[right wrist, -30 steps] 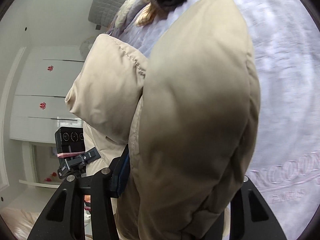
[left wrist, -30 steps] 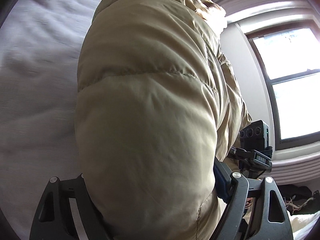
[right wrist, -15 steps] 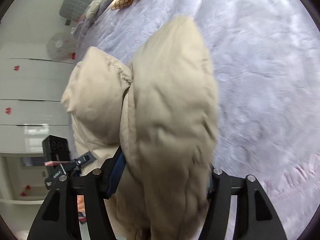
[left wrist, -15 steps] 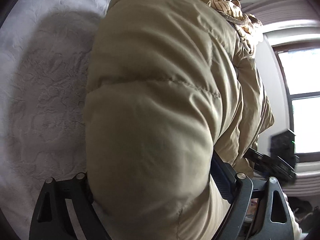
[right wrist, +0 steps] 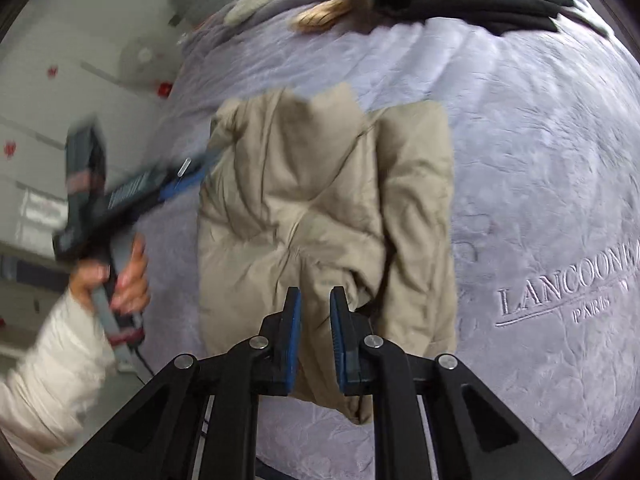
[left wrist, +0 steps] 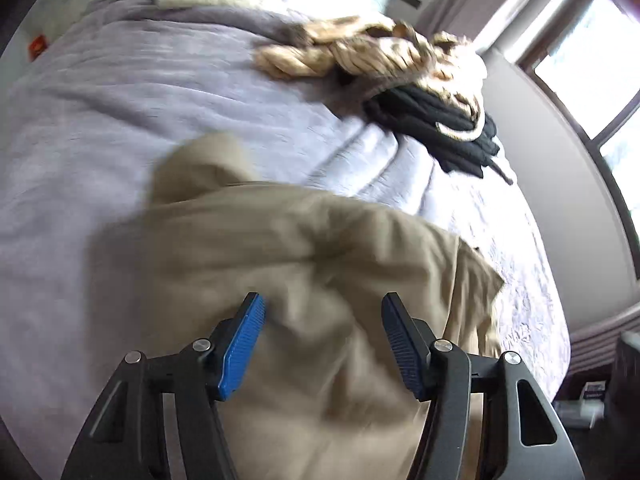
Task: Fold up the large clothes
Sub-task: 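Lower the beige jacket bundle onto the bed with both tools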
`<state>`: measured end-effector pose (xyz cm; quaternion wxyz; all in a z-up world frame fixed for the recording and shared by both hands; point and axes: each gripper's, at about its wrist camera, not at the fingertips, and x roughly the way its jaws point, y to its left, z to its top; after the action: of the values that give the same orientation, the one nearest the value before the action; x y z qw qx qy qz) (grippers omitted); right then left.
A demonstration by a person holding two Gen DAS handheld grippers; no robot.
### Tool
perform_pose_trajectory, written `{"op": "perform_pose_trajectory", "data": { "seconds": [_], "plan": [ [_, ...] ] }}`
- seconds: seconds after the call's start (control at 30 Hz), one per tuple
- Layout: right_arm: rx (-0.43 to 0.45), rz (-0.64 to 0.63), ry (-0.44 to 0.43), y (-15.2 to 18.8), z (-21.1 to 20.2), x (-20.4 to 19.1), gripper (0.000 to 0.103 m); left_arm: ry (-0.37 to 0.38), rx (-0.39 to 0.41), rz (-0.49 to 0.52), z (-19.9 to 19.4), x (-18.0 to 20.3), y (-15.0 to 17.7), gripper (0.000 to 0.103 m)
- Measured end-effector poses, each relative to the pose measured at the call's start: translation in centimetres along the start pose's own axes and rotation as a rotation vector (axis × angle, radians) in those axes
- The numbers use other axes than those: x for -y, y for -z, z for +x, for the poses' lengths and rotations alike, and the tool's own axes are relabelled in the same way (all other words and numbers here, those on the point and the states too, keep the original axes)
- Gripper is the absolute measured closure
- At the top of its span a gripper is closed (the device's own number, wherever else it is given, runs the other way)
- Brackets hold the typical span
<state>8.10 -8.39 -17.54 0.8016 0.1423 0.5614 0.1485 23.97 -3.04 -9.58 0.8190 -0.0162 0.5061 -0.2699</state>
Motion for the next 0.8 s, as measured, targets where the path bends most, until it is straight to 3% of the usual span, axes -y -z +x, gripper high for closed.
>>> {"op": "perform_pose_trajectory", "data": {
  "seconds": [0.13, 0.2, 0.33, 0.57, 0.8],
  "plan": [
    [-0.079, -0.032, 0.153, 1.1, 4.2, 1.8, 0.089, -0.106, -0.058, 0.046, 6.0, 3.8, -0.2, 0.04],
    [-0.096, -0.003, 0.188, 1.3, 5.6, 3.5, 0.09, -0.14, -0.065, 0.081, 7.5, 4.1, 0.7, 0.04],
    [-0.112, 0.104, 0.132, 1.0, 7.3, 7.0, 0.093, -0.199, -0.069, 0.148, 9.3, 5.0, 2.2, 0.04],
    [-0.125, 0.095, 0.125, 0.4, 8.5, 7.2, 0.093, -0.205, -0.077, 0.154, 7.4, 4.8, 2.9, 0.04],
    [-0.139, 0.092, 0.147, 0.2, 8.3, 6.4, 0.093, -0.233, -0.065, 0.131, 1.8, 5.2, 4.2, 0.04]
  ]
}}
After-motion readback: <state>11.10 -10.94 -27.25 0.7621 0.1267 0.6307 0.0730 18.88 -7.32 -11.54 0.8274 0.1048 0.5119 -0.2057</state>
